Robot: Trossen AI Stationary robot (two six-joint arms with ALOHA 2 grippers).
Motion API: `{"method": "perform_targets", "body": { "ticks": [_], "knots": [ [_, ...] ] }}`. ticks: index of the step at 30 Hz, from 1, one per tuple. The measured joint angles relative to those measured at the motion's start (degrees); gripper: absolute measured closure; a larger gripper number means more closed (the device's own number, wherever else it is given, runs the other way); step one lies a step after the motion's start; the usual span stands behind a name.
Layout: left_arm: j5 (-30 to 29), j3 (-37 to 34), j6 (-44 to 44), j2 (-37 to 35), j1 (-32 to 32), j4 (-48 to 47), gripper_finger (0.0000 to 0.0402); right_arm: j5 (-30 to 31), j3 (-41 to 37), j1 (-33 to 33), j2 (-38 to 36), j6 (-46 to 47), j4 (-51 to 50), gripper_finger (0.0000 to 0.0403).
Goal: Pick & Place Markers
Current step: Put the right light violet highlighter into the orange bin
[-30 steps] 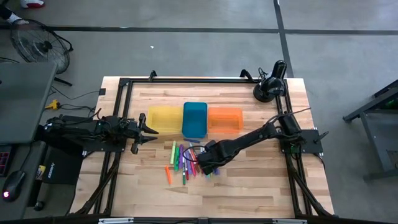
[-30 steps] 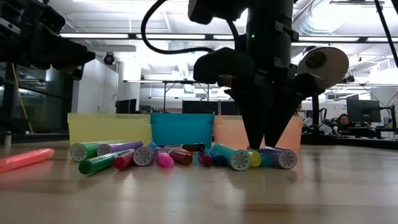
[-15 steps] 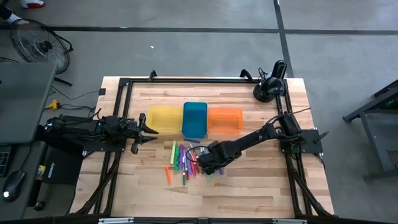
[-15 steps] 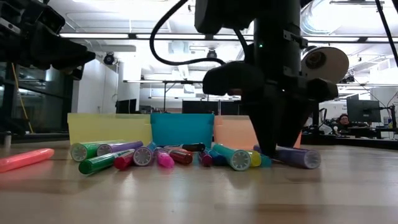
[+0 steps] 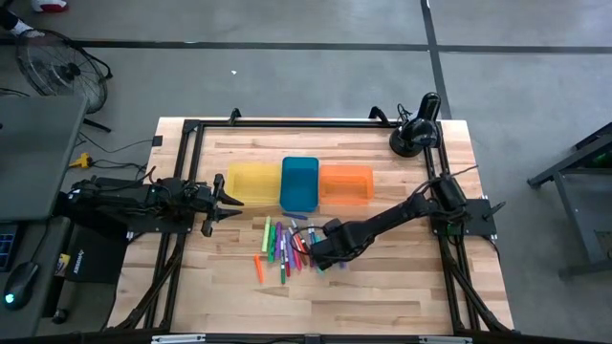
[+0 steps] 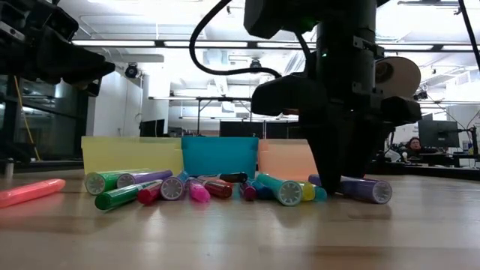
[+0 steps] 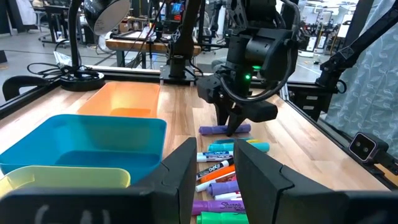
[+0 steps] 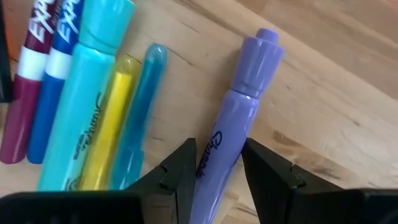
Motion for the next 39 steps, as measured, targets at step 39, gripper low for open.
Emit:
{"method": "perform_targets", "body": {
  "ticks": [39],
  "knots": [
    [0.00, 0.00, 0.00, 0.00, -0.02, 0.00, 0.0298, 2.61, -0.40, -4.72, -9.69, -21.30, -9.34, 0.0350]
  ]
}}
